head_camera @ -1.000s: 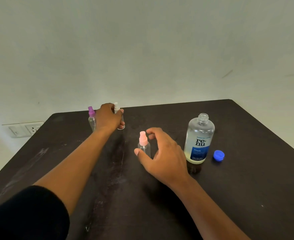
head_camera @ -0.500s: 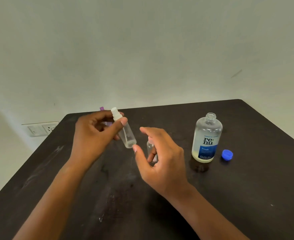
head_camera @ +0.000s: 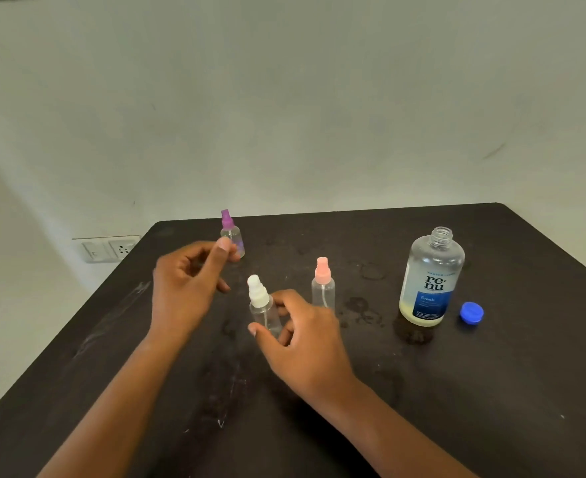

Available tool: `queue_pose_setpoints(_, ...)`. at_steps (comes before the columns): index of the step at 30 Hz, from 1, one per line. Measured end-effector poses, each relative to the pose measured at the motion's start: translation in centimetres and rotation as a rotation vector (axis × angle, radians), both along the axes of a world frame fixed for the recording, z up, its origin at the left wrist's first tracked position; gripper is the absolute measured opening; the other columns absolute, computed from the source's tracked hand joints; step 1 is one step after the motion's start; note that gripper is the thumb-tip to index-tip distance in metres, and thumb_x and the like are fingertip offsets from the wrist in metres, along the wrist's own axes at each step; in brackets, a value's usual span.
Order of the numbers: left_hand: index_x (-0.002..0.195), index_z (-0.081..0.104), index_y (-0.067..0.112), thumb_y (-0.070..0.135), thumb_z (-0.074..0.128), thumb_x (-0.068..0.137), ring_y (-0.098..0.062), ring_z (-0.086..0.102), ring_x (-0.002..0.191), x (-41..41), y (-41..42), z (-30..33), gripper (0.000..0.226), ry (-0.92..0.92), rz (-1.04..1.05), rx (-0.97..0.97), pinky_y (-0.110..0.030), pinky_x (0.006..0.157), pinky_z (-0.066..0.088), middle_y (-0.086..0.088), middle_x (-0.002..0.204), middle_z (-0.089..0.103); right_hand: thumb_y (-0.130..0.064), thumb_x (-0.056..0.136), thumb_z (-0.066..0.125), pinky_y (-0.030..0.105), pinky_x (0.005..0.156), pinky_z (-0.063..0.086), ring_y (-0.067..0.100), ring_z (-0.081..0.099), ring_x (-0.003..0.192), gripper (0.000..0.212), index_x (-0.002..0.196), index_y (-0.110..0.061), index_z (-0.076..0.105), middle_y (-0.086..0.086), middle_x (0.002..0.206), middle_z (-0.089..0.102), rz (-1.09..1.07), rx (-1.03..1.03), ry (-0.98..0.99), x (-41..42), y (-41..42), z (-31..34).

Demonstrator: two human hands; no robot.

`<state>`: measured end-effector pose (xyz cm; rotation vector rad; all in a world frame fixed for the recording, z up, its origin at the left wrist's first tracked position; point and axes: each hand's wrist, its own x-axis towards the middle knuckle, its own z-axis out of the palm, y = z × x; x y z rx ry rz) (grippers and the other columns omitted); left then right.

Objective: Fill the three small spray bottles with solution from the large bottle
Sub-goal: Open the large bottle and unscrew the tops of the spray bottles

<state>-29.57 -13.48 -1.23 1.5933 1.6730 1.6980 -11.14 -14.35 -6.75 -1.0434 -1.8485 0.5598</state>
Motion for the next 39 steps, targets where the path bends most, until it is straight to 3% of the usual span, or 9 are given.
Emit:
queue_pose_setpoints(3,0.103,0.077,0.035,0.037,0.072,0.099,-0.011,0.074,0.06,-2.3,3.6,-1.0,0.007,0.039,0.188,-0.132,-0.039,0.075,0.062,0.015,0.102,0.078,-0.042,0.086,0.079,0.036,0.071,0.06,0.009,0.068,0.066,0.033,0.111,-0.026,0.064,-0.009,0.076,0.07,0.014,-0.122,0.003,-1.3,0.1,-0.3)
queue_pose_setpoints(5,0.118,0.073,0.031,0.041,0.072,0.098,-0.013,0.077,0.066,-3.4,5.8,-1.4,0.023,0.081,0.223,-0.205,-0.05,0.089,0.062,0.015,0.115,0.075,-0.042,0.086,0.079,0.037,0.074,0.06,0.009,0.068,0.066,0.033,0.111,-0.025,0.064,-0.008,0.076,0.071,0.011,-0.146,0.01,-2.1,0.2,-0.4)
queue_pose_setpoints(10,0.151,0.051,0.019,0.049,0.073,0.096,-0.024,0.079,0.076,-4.6,10.3,-1.4,0.066,0.164,0.137,-0.365,-0.049,0.081,0.066,0.003,0.15,0.059,-0.043,0.09,0.077,0.037,0.086,0.058,0.01,0.068,0.072,0.034,0.116,-0.026,0.064,-0.011,0.074,0.068,-0.001,-0.19,-0.023,-3.3,0.9,-0.5)
queue_pose_setpoints(16,0.141,0.056,0.019,0.043,0.075,0.096,-0.02,0.076,0.069,-5.1,13.7,-2.3,0.055,0.22,0.122,-0.449,-0.03,0.059,0.059,0.004,0.122,0.066,-0.045,0.093,0.075,0.031,0.084,0.054,0.01,0.065,0.077,0.041,0.126,-0.026,0.06,-0.015,0.078,0.057,-0.024,-0.166,-0.1,-3.6,1.2,-0.3)
queue_pose_setpoints(20,0.13,0.064,0.018,0.036,0.075,0.096,-0.017,0.077,0.07,-5.2,14.1,-3.4,0.04,0.236,0.135,-0.428,-0.044,0.084,0.064,0.0,0.105,0.074,-0.046,0.092,0.075,0.035,0.086,0.056,0.009,0.064,0.076,0.044,0.128,-0.024,0.06,-0.014,0.08,0.059,-0.011,-0.154,-0.111,-3.6,1.3,-0.4)
queue_pose_setpoints(24,0.132,0.067,0.019,0.04,0.079,0.093,-0.026,0.076,0.094,-5.1,12.4,-2.7,0.046,0.198,0.149,-0.364,-0.053,0.092,0.062,0.003,0.113,0.068,-0.052,0.088,0.076,0.034,0.094,0.056,0.018,0.069,0.095,0.069,0.146,-0.02,0.053,-0.005,0.128,0.062,-0.025,-0.099,-0.064,-3.3,0.9,-0.3)
queue_pose_setpoints(28,0.13,0.071,0.021,0.043,0.083,0.089,-0.022,0.074,0.104,-5.7,8.5,-1.1,0.048,0.138,0.159,-0.275,-0.052,0.089,0.064,0.001,0.119,0.073,-0.022,0.095,0.076,0.023,0.07,0.056,0.004,0.057,0.083,0.035,0.127,-0.012,0.067,0.0,0.113,0.062,-0.126,0.273,0.034,-2.9,0.3,0.6)
queue_pose_setpoints(32,0.123,0.073,0.03,0.047,0.084,0.086,-0.017,0.074,0.103,-5.9,2.1,0.1,0.042,0.134,0.183,-0.221,-0.051,0.093,0.063,0.01,0.111,0.075,-0.005,0.095,0.072,0.024,0.068,0.055,0.009,0.061,0.083,0.024,0.119,-0.006,0.071,0.005,0.105,0.064,-0.033,0.441,0.102,-3.2,-0.7,1.3)
queue_pose_setpoints(39,0.116,0.077,0.037,0.056,0.085,0.078,-0.006,0.076,0.087,-4.3,-7.8,-0.4,0.043,0.124,0.111,-0.163,-0.034,0.074,0.065,0.021,0.101,0.078,-0.03,0.09,0.078,0.012,0.084,0.045,-0.003,0.051,0.088,0.067,0.149,-0.017,0.049,-0.006,0.13,0.057,0.15,0.236,-0.105,-6.5,-4.0,1.9)
